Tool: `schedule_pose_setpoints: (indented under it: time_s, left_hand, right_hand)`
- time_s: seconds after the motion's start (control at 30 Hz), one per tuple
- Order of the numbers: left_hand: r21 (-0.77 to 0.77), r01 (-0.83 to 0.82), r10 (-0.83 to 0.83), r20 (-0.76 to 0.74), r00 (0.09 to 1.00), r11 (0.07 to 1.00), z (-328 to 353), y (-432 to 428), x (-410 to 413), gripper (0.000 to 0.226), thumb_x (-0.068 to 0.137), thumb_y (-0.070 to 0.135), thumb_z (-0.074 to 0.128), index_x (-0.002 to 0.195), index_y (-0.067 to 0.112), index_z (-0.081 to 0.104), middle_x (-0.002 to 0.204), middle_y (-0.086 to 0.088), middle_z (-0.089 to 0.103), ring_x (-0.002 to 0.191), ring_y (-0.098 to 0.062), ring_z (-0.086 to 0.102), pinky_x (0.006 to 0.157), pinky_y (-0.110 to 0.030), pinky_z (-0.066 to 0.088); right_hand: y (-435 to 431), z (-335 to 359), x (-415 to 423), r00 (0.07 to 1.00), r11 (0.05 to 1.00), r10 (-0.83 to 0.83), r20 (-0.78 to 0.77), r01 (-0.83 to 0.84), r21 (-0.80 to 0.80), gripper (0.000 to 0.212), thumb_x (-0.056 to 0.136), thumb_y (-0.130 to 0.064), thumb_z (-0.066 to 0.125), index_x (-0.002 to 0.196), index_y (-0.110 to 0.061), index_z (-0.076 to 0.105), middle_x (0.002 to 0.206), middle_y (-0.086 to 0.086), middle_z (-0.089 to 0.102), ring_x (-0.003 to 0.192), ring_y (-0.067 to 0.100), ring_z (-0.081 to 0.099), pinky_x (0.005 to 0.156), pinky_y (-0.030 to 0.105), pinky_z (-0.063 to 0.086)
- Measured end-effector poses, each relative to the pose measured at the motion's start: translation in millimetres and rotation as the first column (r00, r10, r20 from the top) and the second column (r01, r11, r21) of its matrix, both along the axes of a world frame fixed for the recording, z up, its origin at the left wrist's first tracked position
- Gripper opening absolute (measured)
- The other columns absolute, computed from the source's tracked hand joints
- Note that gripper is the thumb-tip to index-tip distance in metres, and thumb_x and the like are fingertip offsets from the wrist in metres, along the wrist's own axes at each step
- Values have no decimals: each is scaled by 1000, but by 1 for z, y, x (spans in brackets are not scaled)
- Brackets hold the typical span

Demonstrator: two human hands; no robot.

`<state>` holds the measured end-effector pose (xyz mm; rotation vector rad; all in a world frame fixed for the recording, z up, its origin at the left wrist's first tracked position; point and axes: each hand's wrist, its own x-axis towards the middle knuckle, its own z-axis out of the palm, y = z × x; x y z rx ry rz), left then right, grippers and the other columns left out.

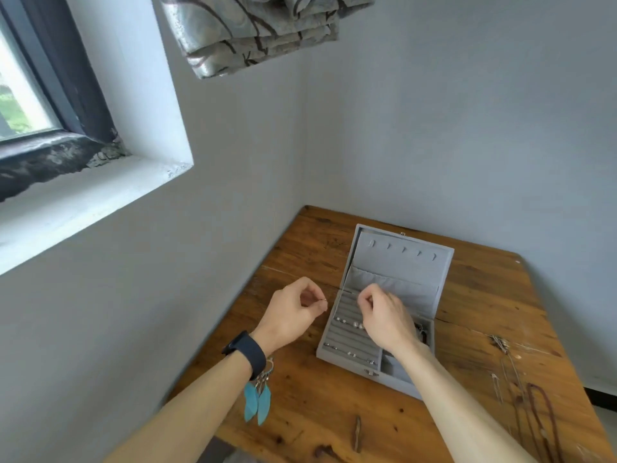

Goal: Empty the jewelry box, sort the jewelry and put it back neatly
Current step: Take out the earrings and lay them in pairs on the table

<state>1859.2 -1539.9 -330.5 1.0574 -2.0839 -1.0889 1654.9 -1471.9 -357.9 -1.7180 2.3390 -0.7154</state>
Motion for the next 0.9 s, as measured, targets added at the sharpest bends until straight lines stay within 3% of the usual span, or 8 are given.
schedule_pose_setpoints:
  time_s: [0.1, 0.2, 0.33, 0.47, 0.57, 0.7, 0.9]
  left_hand:
    - [25, 33, -34, 8, 999, 999, 0, 23, 26, 6, 90, 31, 70, 88, 32, 64, 89, 22, 71, 91, 7, 63, 77, -7, 45]
    - [52, 84, -87, 48, 995, 995, -7, 47, 50, 6, 90, 30, 70, 88, 32, 65, 89, 23, 72, 91, 7, 63, 77, -3, 42]
    - [62, 202, -211, 216, 953, 977, -21, 77, 76, 4, 89, 34, 70, 88, 34, 66, 88, 22, 73, 90, 8, 64, 76, -6, 43]
    - [52, 251, -252, 356, 900, 967, -33, 100, 93, 3, 89, 36, 70, 89, 37, 67, 88, 18, 71, 87, 4, 63, 80, -22, 52]
    - [39, 297, -288, 395, 872, 954, -33, 112, 98, 3, 91, 34, 68, 92, 35, 70, 89, 18, 69, 86, 6, 61, 79, -20, 53]
    - [54, 326, -318, 418, 851, 944, -29, 120, 101, 4, 90, 33, 69, 92, 32, 72, 88, 19, 69, 84, 6, 61, 79, -20, 52]
    - [113, 360, -368, 482, 795, 926, -20, 118, 103, 3, 83, 33, 75, 81, 35, 75, 95, 15, 63, 89, -4, 60, 81, -27, 52]
  right_hand:
    - [35, 5, 17, 1000, 993, 23, 3, -22, -119, 4, 104, -26, 44, 101, -28, 47, 94, -9, 63, 82, 11, 60, 58, 23, 39]
    - [79, 0, 46, 997, 981, 68, 42, -59, -184, 4, 103, -27, 46, 102, -31, 46, 93, -13, 61, 84, 6, 56, 61, 17, 38]
    - [130, -15, 86, 986, 983, 122, 111, -104, -152, 4, 103, -30, 47, 103, -34, 48, 97, -17, 61, 90, 0, 56, 69, 9, 39]
    - [160, -28, 113, 982, 984, 129, 135, -111, -139, 8, 101, -27, 54, 105, -31, 58, 100, -20, 61, 94, -1, 52, 75, 5, 39]
    - [172, -31, 126, 977, 986, 129, 171, -108, -125, 13, 99, -22, 57, 108, -27, 65, 104, -18, 62, 97, -2, 54, 78, 2, 37]
    - [182, -33, 136, 951, 986, 154, 267, -132, -98, 15, 99, -23, 59, 111, -30, 65, 100, -22, 62, 97, -2, 58, 83, 10, 44]
    - [187, -36, 141, 918, 988, 152, 365, -140, -61, 10, 94, -27, 66, 100, -35, 69, 89, -27, 65, 98, -12, 56, 75, 3, 41]
